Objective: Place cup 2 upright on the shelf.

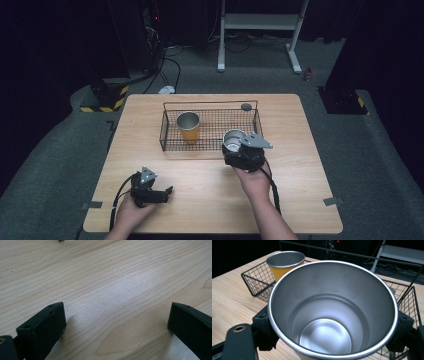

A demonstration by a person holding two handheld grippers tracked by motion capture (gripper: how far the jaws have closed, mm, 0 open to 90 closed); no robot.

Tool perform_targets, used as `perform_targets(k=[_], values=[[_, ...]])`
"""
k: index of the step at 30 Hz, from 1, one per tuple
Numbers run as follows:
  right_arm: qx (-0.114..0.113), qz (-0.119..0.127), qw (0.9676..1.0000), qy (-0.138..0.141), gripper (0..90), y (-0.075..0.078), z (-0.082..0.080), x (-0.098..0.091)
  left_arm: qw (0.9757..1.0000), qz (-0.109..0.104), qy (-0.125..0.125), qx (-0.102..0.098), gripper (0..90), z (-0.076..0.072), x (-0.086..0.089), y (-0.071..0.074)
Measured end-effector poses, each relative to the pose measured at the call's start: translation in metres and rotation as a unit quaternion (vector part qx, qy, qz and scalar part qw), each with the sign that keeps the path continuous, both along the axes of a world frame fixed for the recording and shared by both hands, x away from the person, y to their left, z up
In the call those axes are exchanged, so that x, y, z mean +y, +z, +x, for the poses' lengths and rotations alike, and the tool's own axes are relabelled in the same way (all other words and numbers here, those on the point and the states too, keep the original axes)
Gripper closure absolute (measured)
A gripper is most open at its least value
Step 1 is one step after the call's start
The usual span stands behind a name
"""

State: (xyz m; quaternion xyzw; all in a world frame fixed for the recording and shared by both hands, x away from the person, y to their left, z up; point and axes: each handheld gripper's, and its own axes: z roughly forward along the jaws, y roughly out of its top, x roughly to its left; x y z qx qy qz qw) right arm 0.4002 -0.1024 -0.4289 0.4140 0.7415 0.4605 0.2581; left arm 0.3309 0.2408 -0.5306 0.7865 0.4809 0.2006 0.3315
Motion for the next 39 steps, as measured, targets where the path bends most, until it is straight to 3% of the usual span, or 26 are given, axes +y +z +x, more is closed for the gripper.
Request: perform_targets(k=[10, 39], values=[[-0.012, -0.008, 0.9999, -0.001, 18.4, 0.014, 0.018, 0.008, 1.0000, 0.002, -0.002, 0.000, 1.4, 0.000, 0.000, 0.000], [-0.002, -0.017, 0.9993, -0.034, 18.5, 0.032, 0.079, 0.022, 1.0000, 0.003, -0.002, -0.002, 1.3, 0.001, 0.000, 0.000]])
